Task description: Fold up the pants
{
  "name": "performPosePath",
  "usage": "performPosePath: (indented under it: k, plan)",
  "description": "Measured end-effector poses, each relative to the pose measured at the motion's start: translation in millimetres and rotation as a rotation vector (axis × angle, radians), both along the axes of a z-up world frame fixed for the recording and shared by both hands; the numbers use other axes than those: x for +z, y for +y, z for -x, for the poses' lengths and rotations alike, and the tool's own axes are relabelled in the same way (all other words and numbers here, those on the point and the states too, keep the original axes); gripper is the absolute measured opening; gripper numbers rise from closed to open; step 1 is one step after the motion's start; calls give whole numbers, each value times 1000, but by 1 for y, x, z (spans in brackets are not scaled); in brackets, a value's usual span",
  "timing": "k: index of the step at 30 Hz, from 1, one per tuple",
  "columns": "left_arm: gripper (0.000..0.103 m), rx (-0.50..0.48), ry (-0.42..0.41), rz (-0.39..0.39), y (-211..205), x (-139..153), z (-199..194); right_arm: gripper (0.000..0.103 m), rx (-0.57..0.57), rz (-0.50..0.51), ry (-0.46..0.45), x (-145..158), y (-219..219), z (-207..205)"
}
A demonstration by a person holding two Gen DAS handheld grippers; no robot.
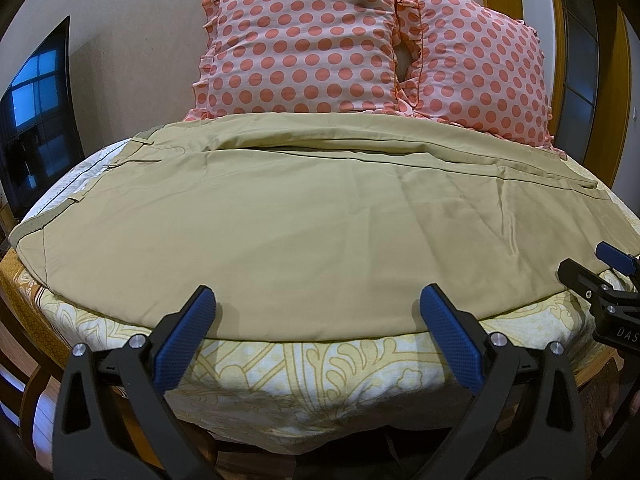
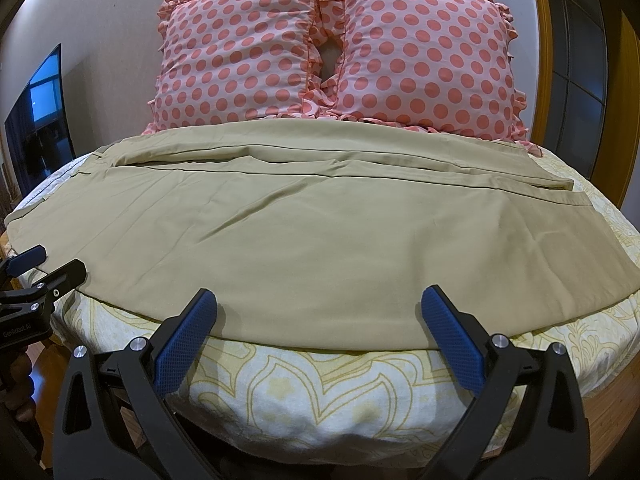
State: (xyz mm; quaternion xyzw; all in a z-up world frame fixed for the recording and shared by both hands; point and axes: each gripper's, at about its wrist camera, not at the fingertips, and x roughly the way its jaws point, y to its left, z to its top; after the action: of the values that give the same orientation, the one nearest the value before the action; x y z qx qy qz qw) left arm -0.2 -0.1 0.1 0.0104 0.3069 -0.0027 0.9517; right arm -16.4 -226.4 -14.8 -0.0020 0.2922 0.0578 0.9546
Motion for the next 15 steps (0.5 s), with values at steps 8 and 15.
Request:
performPosePath:
  k: [8,15]
  plan:
    - [101,0,0,0,0,0,0,102,0,0,-1,0,1,0]
    - [101,0,0,0,0,0,0,102,0,0,-1,0,2,1]
